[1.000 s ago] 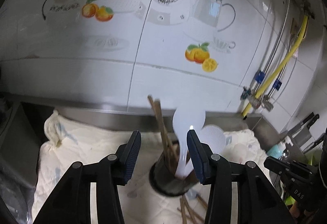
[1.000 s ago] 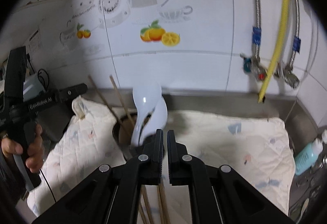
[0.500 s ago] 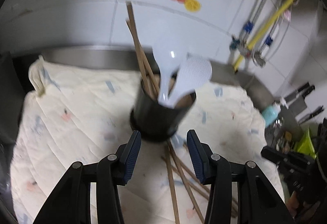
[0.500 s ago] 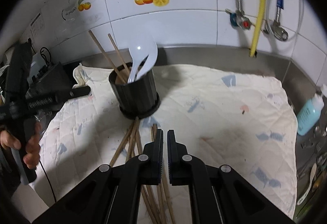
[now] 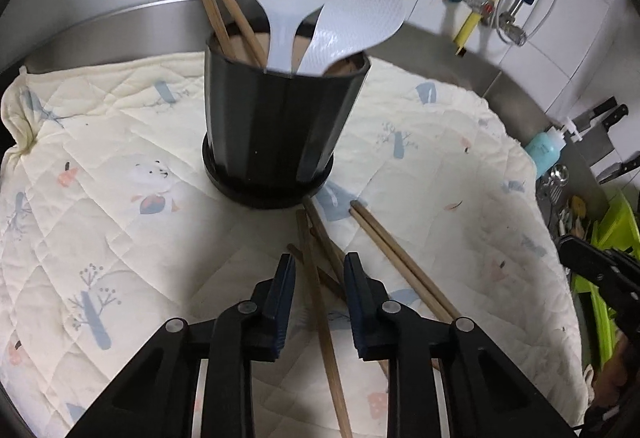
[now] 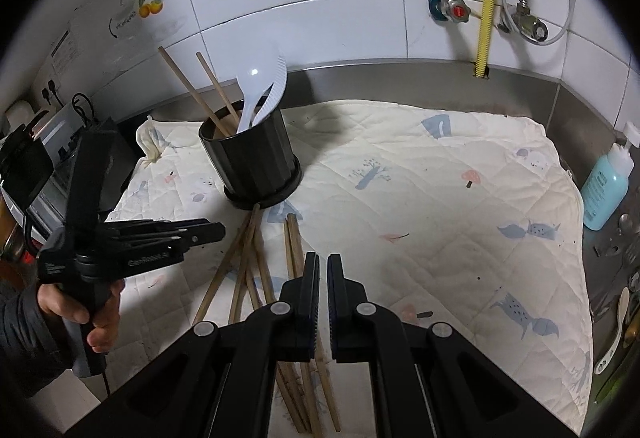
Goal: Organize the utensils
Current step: 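Close the left tool on a chopstick while the right tool closes on another chopstick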
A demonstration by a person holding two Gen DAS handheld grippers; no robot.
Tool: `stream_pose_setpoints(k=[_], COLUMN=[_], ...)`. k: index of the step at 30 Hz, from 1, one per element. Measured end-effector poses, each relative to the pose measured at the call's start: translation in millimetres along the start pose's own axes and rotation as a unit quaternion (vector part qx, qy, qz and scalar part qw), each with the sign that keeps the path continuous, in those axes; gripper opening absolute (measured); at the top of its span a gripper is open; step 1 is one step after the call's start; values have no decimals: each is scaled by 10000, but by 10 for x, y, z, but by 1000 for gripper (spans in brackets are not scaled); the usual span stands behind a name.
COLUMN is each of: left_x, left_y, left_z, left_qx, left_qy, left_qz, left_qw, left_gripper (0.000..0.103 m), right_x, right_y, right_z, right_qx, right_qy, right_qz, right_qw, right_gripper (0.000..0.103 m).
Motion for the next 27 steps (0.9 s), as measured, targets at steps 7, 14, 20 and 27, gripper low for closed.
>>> stream_pose_setpoints(k=[7,14,20,27], left_x=[-22,-27,-32,6], left_y=[15,27,9,21], left_z=[-247,-403,-451,-492], left_qx=[-259,-408,-489,-476], left_qy=[-7,18,-4,-27], left_qz=[11,-25,-27,-88], left_qw=[9997,9992,9988,9988], left_gripper=[25,17,17,10], right_x=[12,-27,-71,-135], right_y=[-30,0,6,14], right_z=[-86,-140,-193,-259], right_qx=[-124,-162,-221,-312], right_qy=[27,49,74,148], right_qz=[-16,37,94,169], right_qw=[9999,9999,9997,9993], right_gripper=[6,6,6,6])
Point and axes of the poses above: each gripper's, at about its wrist camera, not at the fingertips, and z roughly against the way its jaws point, x to its right, y to its top, the point moved 6 cm from there along -z, roughly the way its jaws point, and after that the axes turned 1 degree about z, right-handed, at the moved point
